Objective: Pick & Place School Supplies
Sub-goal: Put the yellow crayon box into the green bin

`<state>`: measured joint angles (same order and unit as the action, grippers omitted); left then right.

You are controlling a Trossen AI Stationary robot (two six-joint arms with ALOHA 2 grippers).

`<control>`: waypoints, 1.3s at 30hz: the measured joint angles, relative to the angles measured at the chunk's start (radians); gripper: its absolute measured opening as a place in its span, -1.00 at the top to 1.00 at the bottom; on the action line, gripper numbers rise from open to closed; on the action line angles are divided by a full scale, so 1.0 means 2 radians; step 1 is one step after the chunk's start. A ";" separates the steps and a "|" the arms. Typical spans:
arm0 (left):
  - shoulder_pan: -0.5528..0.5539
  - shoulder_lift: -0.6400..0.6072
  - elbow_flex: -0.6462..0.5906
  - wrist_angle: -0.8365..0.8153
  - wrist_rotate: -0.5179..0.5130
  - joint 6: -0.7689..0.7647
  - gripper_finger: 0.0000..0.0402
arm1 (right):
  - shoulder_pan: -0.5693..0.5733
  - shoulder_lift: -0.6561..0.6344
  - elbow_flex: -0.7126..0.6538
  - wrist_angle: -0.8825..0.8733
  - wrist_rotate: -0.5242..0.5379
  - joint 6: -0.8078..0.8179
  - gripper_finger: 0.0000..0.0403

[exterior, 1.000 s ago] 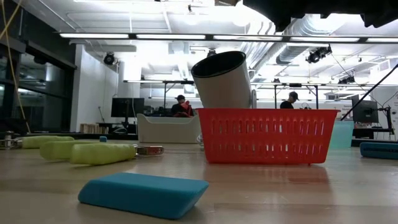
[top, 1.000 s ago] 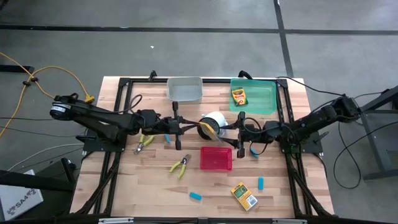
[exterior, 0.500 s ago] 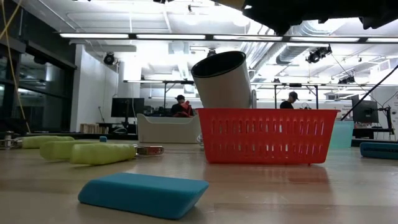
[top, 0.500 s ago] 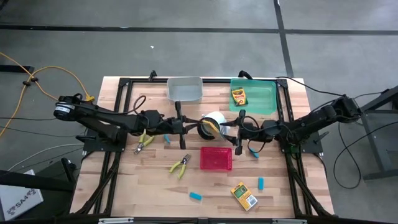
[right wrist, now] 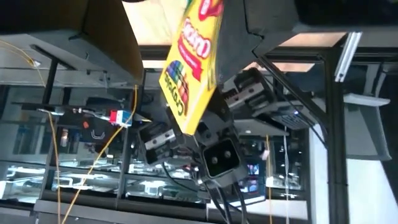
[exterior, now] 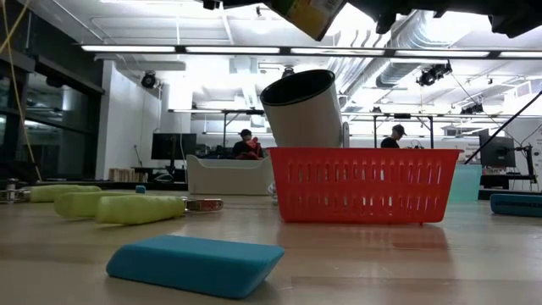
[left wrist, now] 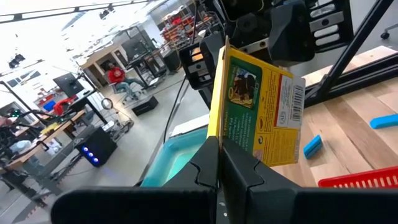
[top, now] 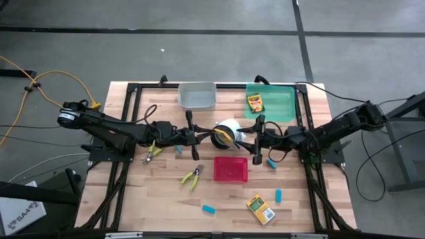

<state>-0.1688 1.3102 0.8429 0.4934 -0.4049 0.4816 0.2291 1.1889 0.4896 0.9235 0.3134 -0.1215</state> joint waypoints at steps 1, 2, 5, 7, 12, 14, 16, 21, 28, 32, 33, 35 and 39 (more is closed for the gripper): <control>0.000 0.000 0.000 0.000 0.000 0.000 1.00 | 0.000 0.000 0.000 0.001 0.000 0.000 0.04; 0.000 0.000 0.000 0.000 0.000 0.000 1.00 | 0.000 0.000 0.000 0.001 0.000 0.000 0.04; 0.000 0.000 0.000 0.005 0.000 0.000 1.00 | 0.000 0.000 0.000 0.001 -0.001 0.004 0.04; 0.001 0.000 0.000 0.013 0.000 0.003 1.00 | 0.000 0.003 0.000 0.002 -0.001 0.006 0.04; 0.001 0.000 0.000 0.034 0.000 0.021 1.00 | 0.000 0.005 0.000 0.003 -0.002 0.010 0.04; 0.003 0.000 0.000 0.037 -0.001 0.023 1.00 | 0.000 0.006 0.000 0.002 -0.002 0.011 0.04; 0.007 0.000 0.000 0.037 0.000 0.023 1.00 | 0.000 0.007 0.000 0.003 -0.002 0.011 0.04; 0.015 0.001 0.000 0.041 0.000 0.022 1.00 | 0.000 0.007 0.012 0.001 -0.003 0.008 0.04; 0.016 0.001 0.000 0.046 0.000 0.022 1.00 | 0.000 0.010 0.050 -0.075 0.014 -0.007 0.04; 0.016 0.001 0.000 0.046 0.007 0.022 1.00 | 0.000 0.032 0.067 -0.088 0.023 -0.018 0.04; 0.016 0.001 0.000 0.047 0.008 0.022 1.00 | 0.000 0.041 0.073 -0.086 0.028 -0.024 0.04; 0.014 0.001 0.000 0.049 0.008 0.023 1.00 | 0.000 0.056 0.081 -0.081 0.039 -0.035 0.04; 0.007 0.001 0.000 0.050 0.009 0.035 1.00 | 0.000 0.076 0.093 -0.083 0.057 -0.048 0.05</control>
<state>-0.1549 1.3128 0.8429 0.5926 -0.3878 0.5509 0.2291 1.3401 0.6762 0.7569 0.4275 -0.2183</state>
